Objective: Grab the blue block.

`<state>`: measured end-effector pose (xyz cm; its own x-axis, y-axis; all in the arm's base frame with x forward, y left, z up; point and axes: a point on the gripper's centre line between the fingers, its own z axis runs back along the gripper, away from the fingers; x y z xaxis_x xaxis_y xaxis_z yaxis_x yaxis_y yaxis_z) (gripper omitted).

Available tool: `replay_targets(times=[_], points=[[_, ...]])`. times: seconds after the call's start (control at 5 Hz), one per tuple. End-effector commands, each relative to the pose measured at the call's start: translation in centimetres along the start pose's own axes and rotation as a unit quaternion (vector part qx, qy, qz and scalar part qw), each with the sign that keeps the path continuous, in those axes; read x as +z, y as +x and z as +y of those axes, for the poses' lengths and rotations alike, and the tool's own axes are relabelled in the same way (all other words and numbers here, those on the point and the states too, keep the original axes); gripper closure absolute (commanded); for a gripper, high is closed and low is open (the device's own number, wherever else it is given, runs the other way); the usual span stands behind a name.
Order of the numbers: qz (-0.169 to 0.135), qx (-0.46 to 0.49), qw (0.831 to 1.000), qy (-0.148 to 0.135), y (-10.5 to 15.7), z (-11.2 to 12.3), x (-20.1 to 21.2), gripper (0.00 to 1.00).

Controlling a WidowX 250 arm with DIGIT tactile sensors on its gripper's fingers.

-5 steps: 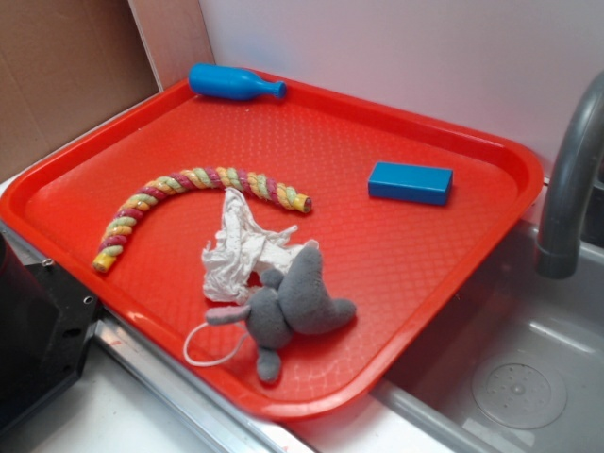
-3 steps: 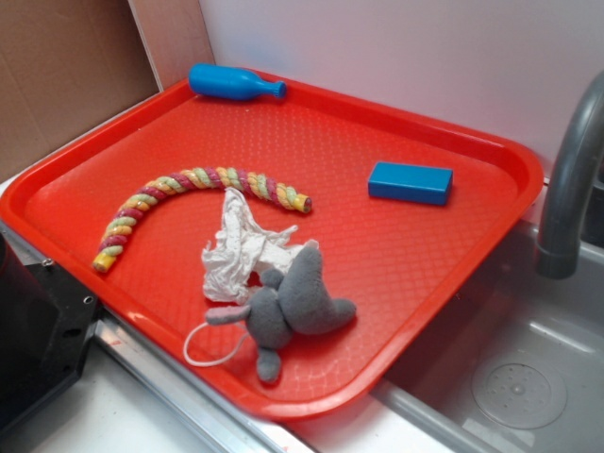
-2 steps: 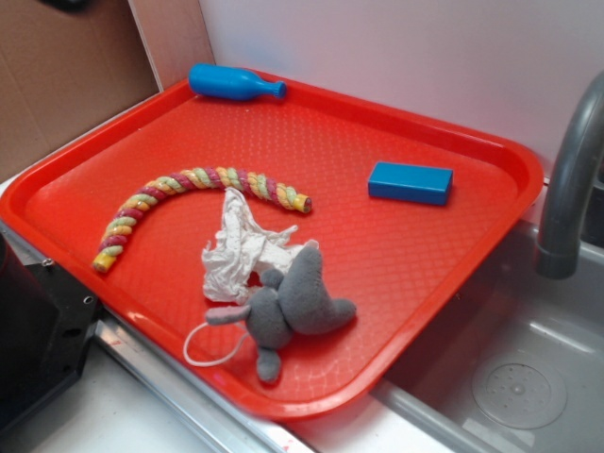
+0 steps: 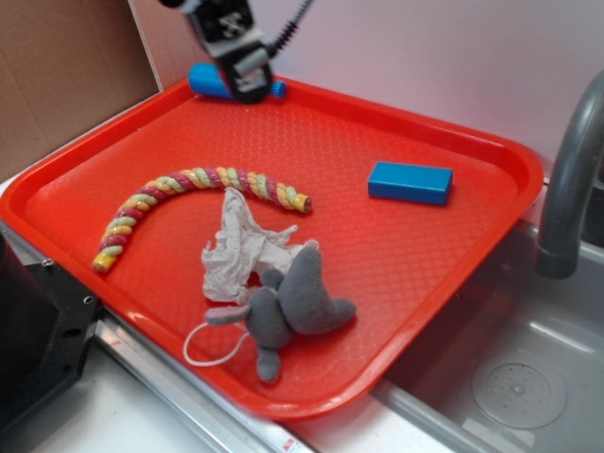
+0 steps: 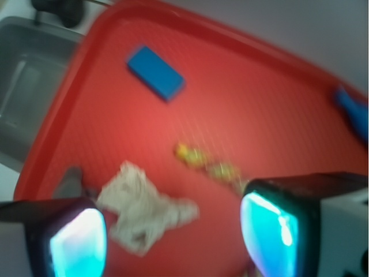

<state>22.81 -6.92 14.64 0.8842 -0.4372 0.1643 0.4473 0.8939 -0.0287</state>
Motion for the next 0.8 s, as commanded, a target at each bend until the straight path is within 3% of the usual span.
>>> replay_targets(times=[0.0, 0.2, 0.4, 0.6], points=[[-0.01, -0.117, 0.993, 0.005, 4.9, 0.7, -4.3, 0.0], [-0.019, -0.156, 0.987, 0.021, 6.7, 0.8, -6.9, 0.0], [-0.03, -0.212, 0.977, -0.013, 7.2, -0.3, -8.6, 0.0], [-0.014, -0.232, 0.973, -0.005, 7.8, -0.2, -10.9, 0.0]])
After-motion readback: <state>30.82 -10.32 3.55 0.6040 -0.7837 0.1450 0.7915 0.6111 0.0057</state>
